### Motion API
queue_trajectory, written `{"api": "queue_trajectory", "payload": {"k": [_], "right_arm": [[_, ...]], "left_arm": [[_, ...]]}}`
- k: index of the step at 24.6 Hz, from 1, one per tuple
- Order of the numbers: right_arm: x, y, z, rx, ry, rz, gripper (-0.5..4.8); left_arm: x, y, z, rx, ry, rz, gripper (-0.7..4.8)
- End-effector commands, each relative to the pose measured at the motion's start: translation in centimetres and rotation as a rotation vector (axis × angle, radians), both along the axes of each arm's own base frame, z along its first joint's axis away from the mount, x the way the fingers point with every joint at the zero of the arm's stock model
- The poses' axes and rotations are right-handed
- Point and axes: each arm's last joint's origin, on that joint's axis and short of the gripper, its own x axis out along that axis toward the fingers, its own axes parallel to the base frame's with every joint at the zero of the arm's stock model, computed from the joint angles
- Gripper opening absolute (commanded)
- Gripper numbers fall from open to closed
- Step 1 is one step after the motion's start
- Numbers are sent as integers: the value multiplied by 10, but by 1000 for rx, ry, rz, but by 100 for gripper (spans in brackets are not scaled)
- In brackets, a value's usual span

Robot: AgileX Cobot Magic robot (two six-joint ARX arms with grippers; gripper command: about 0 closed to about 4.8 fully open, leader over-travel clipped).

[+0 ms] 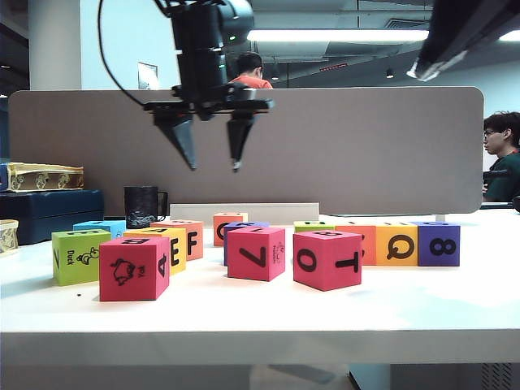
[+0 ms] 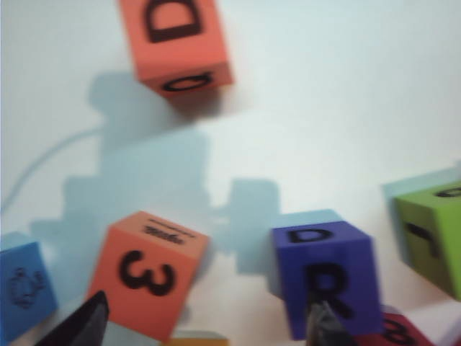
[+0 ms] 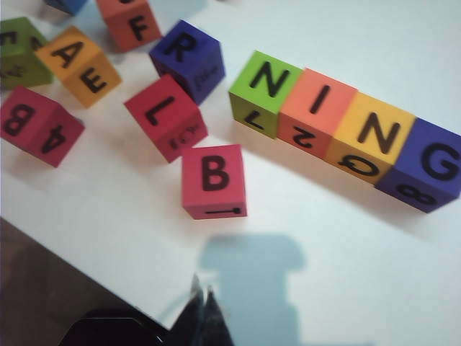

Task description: Select the appropriate blocks from the scattered letter blocks on the table and arrange them in a row to spell out "LEARNING".

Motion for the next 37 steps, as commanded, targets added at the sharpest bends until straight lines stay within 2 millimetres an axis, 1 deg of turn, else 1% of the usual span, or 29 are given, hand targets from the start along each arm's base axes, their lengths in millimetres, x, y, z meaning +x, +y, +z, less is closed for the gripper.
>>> {"api": "queue_trajectory", "payload": {"k": [1,4,5,6,7,12,13,14,15,19,22,28,29,32,37], "right_arm": [[-3,5,3,15,-17,31,-2],[-4,7,3,15,-16,43,-2],[-4,7,3,18,-20,44,-2],[-3,8,3,20,-25,44,-2],[-3,8,4,27,-36,44,-2],[-2,8,5,29,-38,44,-2],[-2,9,5,29,-38,46,-2],[-2,9,4,29,-37,47,-2],[-2,9,4,29,-38,47,-2],[1,15,2,33,-34,67,-2],[5,29,-2,41,-44,109,-2],[16,47,-3,38,-38,139,-2],[22,52,1,36,-35,142,-2],[31,62,13,33,-31,148,-2],[36,66,30,60,-74,147,-2]], "left_arm": [[3,17,0,38,39,19,340],[6,32,-3,54,82,49,339],[7,41,-4,61,113,65,330],[7,44,-4,61,131,68,322],[7,51,-5,63,160,81,268],[7,52,-7,75,175,71,146],[7,52,-7,77,175,65,100],[7,51,-7,76,174,63,73],[7,51,-8,76,174,63,72],[7,50,-12,76,194,60,27],[8,50,-21,89,245,57,19],[9,50,-33,118,307,40,16],[10,49,-36,115,316,38,16],[11,48,-39,106,329,32,16],[14,47,-51,113,355,30,16]]}}
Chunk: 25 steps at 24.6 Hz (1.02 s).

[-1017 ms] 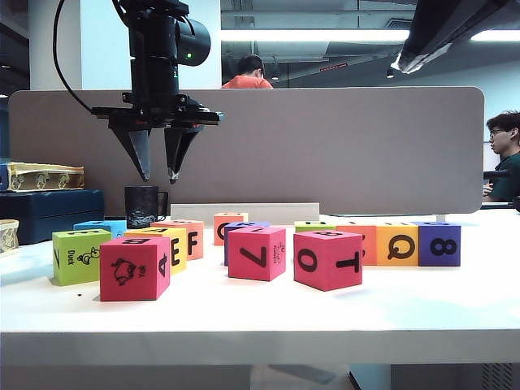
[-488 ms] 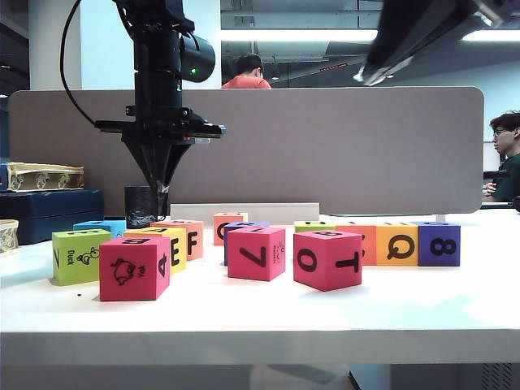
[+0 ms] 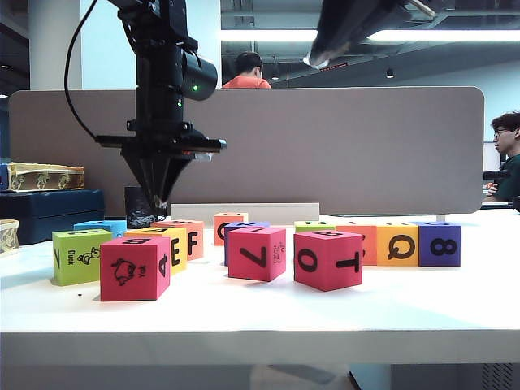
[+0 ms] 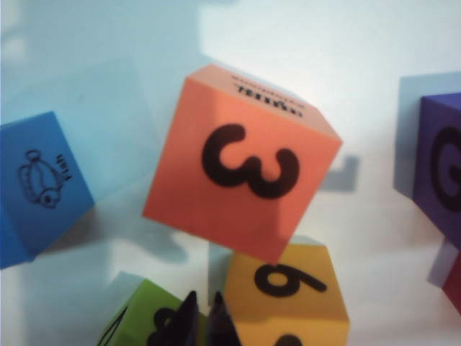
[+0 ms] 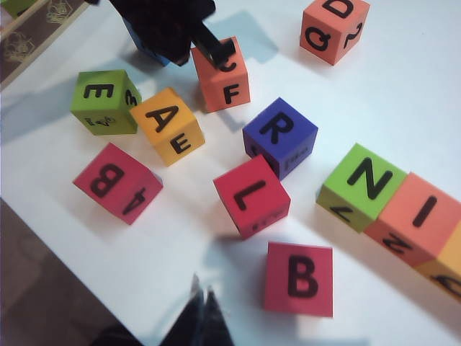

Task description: Select the appropriate blocks from the scattered letter blocks on the table and arrange them in a row to spell out "LEARNING".

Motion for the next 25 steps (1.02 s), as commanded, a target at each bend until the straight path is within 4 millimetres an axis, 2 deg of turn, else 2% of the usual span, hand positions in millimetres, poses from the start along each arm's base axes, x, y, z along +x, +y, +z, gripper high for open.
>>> {"api": "queue_trajectory", "payload": {"k": [1,8,12,20,23,25], "right_arm": [[1,1,14,33,-45,-1,-2],[1,1,17,35,-51,-5,-2],[0,1,17,32,-48,-5,-2],[2,2,13,21,-35,-5,-2],[2,2,13,20,-34,-5,-2],[2,2,14,25,-40,-5,-2]], "left_arm": [[3,-2,-10,-9,33,-4,16],[9,-6,-31,-21,78,-6,16],[18,-9,-35,-48,11,-8,16],[41,-19,-27,-147,-243,-22,17],[39,-18,-23,-145,-246,-36,17],[28,-14,-9,-133,-208,-36,16]]}}
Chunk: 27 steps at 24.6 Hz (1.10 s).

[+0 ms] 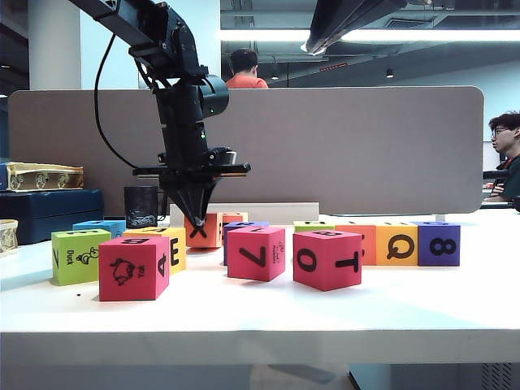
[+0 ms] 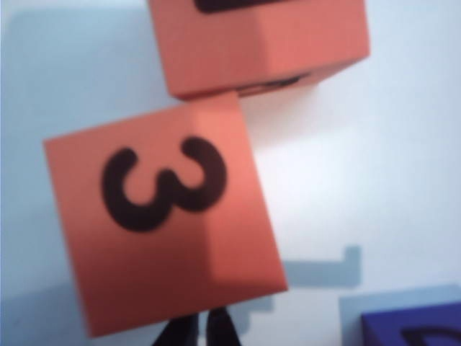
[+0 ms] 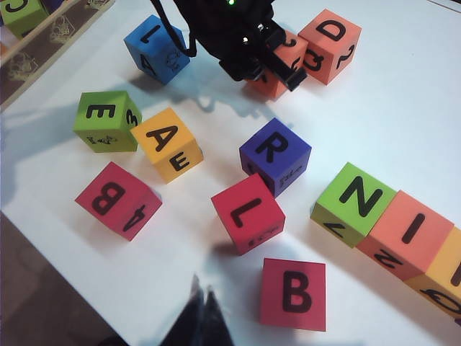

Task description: Select the appropriate blocks from the scattered letter blocks on the table and arrange them in a row to spell out "LEARNING".

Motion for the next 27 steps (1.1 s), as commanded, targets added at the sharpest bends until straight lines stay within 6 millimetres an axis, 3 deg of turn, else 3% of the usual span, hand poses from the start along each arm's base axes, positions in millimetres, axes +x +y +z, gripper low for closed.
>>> {"api": "queue_trajectory", "payload": {"k": [1,5,7,15,27], "right_arm": [[0,1,4,16,-21,0,-2],[0,1,4,16,-21,1,-2],[0,1,4,15,-21,1,-2],[0,1,4,13,-22,4,-2],[0,1,4,1,-28,13,-2]], "left_arm": [[-15,6,27,9,24,-8,16],[-30,12,51,24,41,-26,16],[-51,21,75,44,87,-32,17],[-69,29,99,45,92,-30,21],[-76,33,95,97,111,-53,20]]}}
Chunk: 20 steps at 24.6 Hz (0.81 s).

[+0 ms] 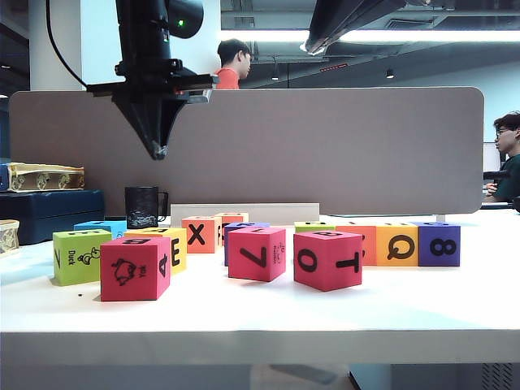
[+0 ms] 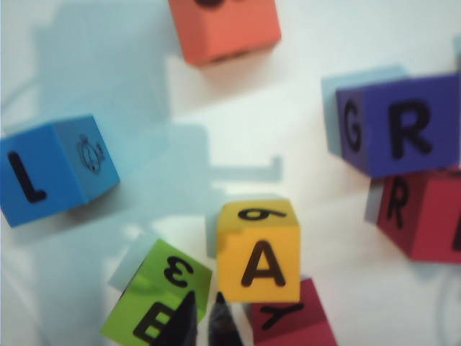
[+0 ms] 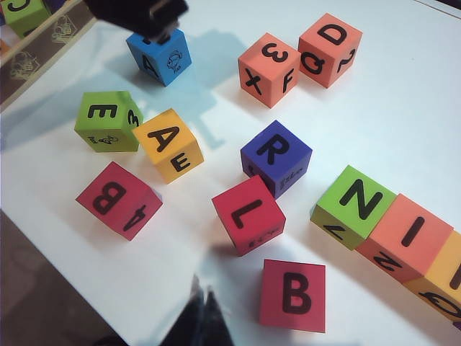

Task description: Select the appropriate blocks from the scattered letter blocks on the table and arrange them in a row to spell out "LEARNING".

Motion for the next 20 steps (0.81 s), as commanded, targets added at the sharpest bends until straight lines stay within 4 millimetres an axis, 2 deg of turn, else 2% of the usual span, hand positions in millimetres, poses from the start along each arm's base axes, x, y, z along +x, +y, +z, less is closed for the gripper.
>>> {"api": "queue_trajectory", "payload": {"k": [1,13,20], "right_arm": [[0,1,4,10,-20,4,-2],[0,1,4,10,-21,4,-2],[0,1,4,9,-19,4,-2]], "left_arm": [[-7,5,0,69,-1,-16,20],[-46,23,-17,159,66,-10,18],[-52,24,-38,121,8,12,17]]}}
